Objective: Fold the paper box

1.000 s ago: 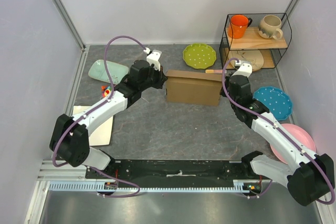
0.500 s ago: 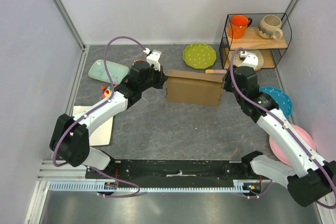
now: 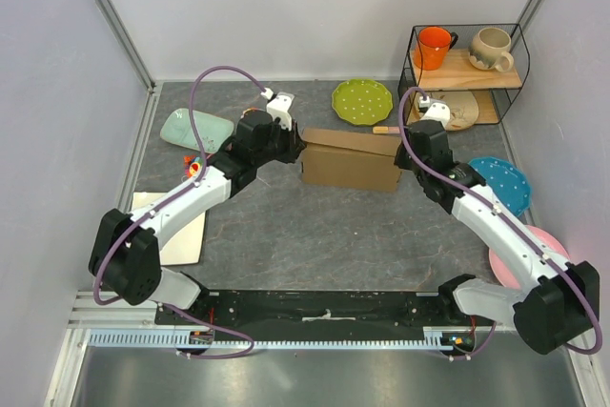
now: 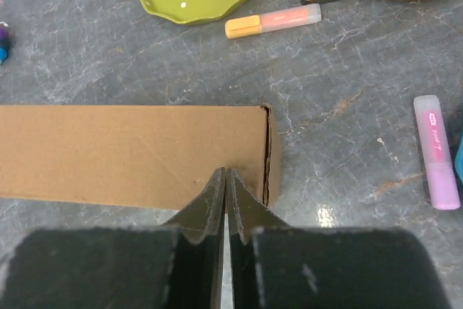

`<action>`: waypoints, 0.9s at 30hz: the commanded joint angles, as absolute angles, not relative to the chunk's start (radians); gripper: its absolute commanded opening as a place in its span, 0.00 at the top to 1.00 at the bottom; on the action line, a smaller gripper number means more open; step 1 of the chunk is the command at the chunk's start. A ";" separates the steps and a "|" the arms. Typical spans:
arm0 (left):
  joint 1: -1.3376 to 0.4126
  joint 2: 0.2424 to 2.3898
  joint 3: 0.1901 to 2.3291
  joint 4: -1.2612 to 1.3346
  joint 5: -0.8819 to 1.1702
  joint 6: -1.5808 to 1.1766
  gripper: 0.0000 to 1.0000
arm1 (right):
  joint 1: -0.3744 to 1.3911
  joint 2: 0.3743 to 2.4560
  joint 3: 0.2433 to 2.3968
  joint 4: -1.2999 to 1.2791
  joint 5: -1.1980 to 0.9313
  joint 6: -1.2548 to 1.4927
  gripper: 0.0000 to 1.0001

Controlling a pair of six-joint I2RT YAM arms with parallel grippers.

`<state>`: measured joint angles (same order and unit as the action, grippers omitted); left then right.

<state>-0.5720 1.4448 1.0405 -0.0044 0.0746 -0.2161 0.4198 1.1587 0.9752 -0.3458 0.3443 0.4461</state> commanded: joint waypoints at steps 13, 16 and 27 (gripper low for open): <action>-0.568 1.273 1.138 -0.236 0.003 -0.193 0.69 | 0.419 1.189 0.896 -0.313 0.356 0.466 0.91; -0.568 1.259 1.175 -0.178 0.027 -0.227 0.68 | 0.419 1.187 0.897 -0.313 0.357 0.460 0.91; -0.557 1.433 1.184 -0.037 0.187 -0.324 0.77 | 0.420 1.181 0.884 -0.318 0.334 0.462 0.91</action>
<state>-0.5636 1.3663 1.2041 -0.0643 0.1253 -0.2619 0.4198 1.1652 0.9146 -0.2405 0.3538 0.4641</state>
